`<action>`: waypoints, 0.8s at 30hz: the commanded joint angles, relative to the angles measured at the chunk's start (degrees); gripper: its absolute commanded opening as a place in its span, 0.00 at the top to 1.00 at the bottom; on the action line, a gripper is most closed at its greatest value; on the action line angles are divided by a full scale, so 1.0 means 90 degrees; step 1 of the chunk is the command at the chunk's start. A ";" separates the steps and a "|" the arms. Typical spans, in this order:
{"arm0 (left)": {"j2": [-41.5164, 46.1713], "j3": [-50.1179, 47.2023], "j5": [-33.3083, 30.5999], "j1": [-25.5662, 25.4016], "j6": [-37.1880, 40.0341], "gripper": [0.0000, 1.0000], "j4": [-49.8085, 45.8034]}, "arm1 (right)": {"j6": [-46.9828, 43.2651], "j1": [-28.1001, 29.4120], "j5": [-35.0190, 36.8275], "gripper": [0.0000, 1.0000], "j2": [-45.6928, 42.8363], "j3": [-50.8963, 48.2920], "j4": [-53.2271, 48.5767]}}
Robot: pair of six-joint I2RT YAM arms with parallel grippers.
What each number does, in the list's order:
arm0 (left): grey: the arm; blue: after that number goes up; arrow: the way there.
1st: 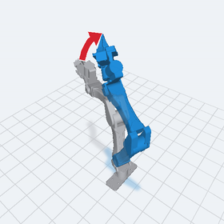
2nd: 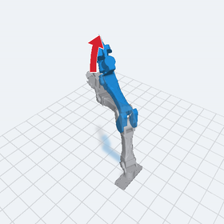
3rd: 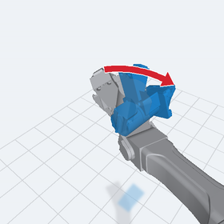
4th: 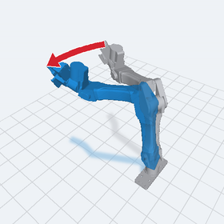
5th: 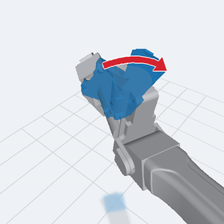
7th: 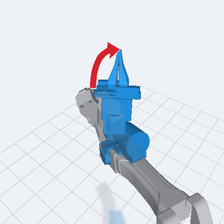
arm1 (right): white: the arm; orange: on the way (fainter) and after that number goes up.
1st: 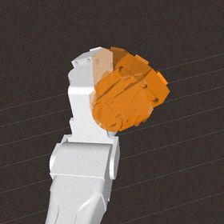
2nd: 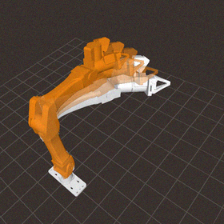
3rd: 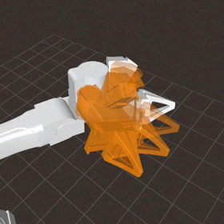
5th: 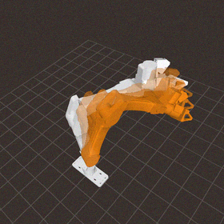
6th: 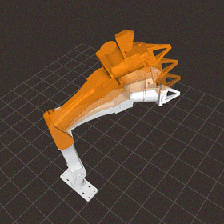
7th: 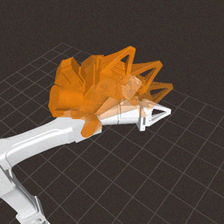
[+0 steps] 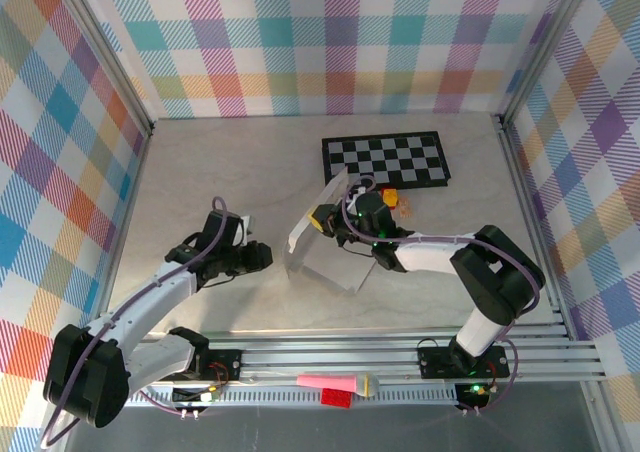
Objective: Fold the paper box
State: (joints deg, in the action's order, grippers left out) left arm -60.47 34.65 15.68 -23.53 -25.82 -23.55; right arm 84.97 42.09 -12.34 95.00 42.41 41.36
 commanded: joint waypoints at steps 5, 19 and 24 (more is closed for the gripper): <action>-0.0137 -0.0195 -0.0538 -0.0552 -0.0314 0.71 0.0224 | 0.0009 0.0012 -0.0067 1.00 0.0049 -0.0516 0.0492; -0.0331 -0.0262 -0.0581 -0.1112 0.0700 0.65 0.0710 | 0.0188 -0.0018 -0.0194 1.00 0.0152 -0.0228 0.0189; -0.0644 -0.0117 -0.0827 -0.1407 0.0867 0.64 0.0753 | 0.0256 -0.0018 -0.0221 1.00 0.0235 -0.0112 0.0204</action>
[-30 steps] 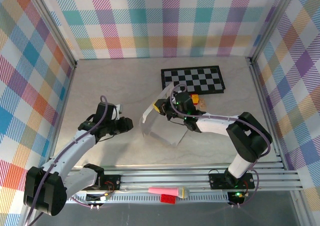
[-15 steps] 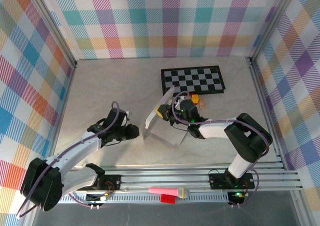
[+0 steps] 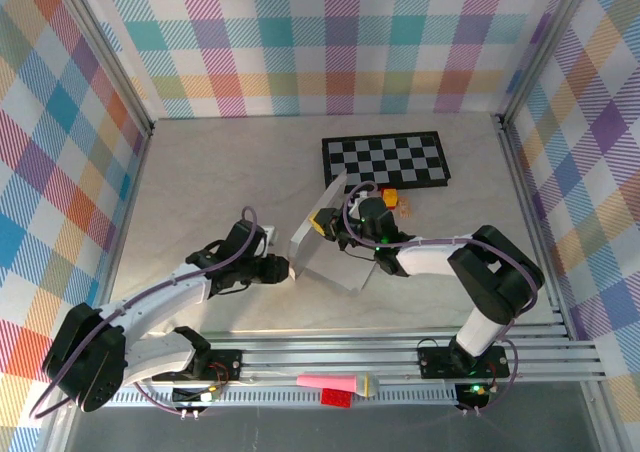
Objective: Fold the paper box
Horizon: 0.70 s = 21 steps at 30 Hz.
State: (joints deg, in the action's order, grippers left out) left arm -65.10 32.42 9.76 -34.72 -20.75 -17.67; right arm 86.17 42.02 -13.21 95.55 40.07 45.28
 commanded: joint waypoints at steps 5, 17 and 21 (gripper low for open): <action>-0.0260 0.0242 -0.0321 -0.0231 0.0309 0.62 0.0383 | 0.0181 -0.0002 -0.0133 1.00 0.0184 0.0205 -0.0259; -0.0293 0.0430 -0.0314 -0.0426 0.0919 0.68 0.0601 | 0.0230 0.0030 -0.0168 1.00 0.0167 0.0286 -0.0370; -0.0284 0.0494 -0.0521 -0.0589 0.1075 0.70 0.0516 | 0.0230 0.0037 -0.0153 1.00 0.0156 0.0321 -0.0412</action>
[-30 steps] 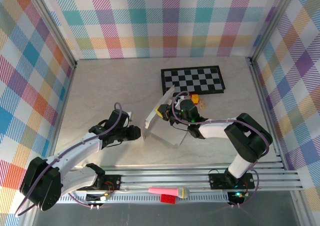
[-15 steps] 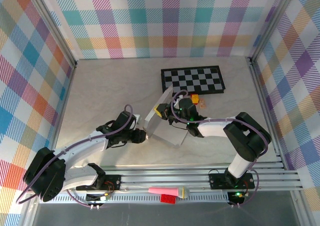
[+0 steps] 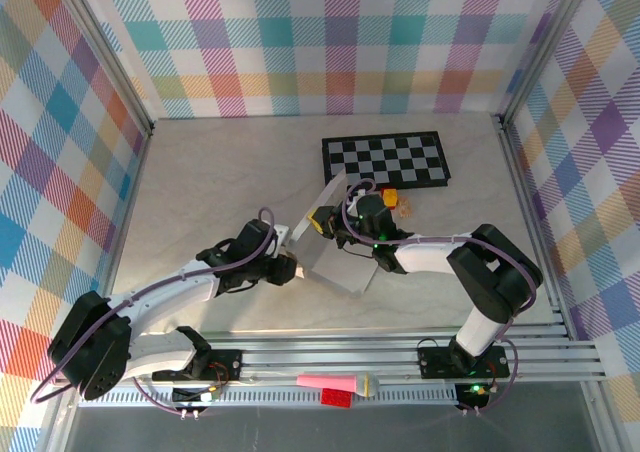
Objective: Fold the paper box
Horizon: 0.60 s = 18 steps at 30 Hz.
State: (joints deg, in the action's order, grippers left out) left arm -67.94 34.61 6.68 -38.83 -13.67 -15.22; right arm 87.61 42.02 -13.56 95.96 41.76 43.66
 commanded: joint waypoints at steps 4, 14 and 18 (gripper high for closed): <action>0.0094 0.0236 -0.0418 -0.0284 0.0253 0.73 0.0339 | 0.0088 0.0038 -0.0090 1.00 0.0109 0.0155 -0.0204; 0.0461 0.0195 -0.1255 -0.0412 0.0081 0.73 0.0461 | 0.0281 0.0087 0.0147 1.00 -0.0023 0.0075 0.0067; 0.0368 0.0265 -0.1345 -0.0489 0.0132 0.73 0.0357 | 0.0295 0.0170 0.0251 1.00 -0.0096 -0.0025 0.0211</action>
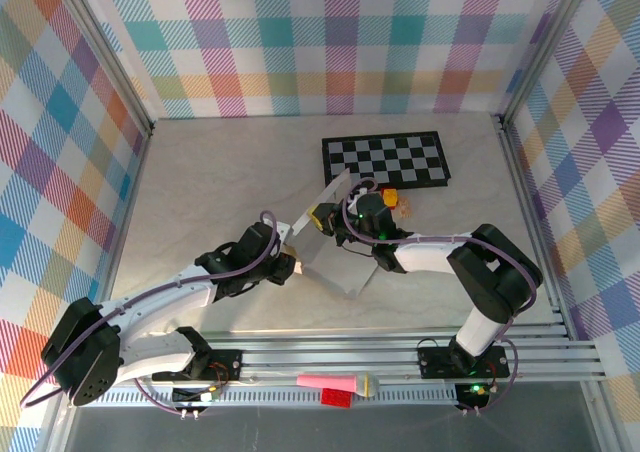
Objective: Fold the paper box
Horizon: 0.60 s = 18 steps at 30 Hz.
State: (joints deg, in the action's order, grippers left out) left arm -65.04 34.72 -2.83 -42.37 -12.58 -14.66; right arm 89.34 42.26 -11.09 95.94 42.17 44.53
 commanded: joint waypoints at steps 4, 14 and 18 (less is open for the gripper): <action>0.0001 0.0244 -0.0336 -0.0132 0.0005 0.75 0.0353 | 0.0054 0.0217 0.0012 1.00 0.0018 -0.0220 0.0499; -0.0048 0.0283 -0.0730 -0.0242 0.0021 0.80 0.0206 | 0.0165 0.0226 0.0020 1.00 0.0169 -0.0128 0.0609; -0.0040 0.0269 -0.1107 -0.0237 -0.0067 0.74 0.0071 | 0.0182 0.0226 0.0012 1.00 0.0114 -0.0112 0.0434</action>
State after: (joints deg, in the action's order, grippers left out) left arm -65.54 35.35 -8.45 -44.12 -12.60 -15.03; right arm 90.32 43.64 -10.04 97.25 41.04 49.93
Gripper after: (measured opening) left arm 0.252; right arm 0.058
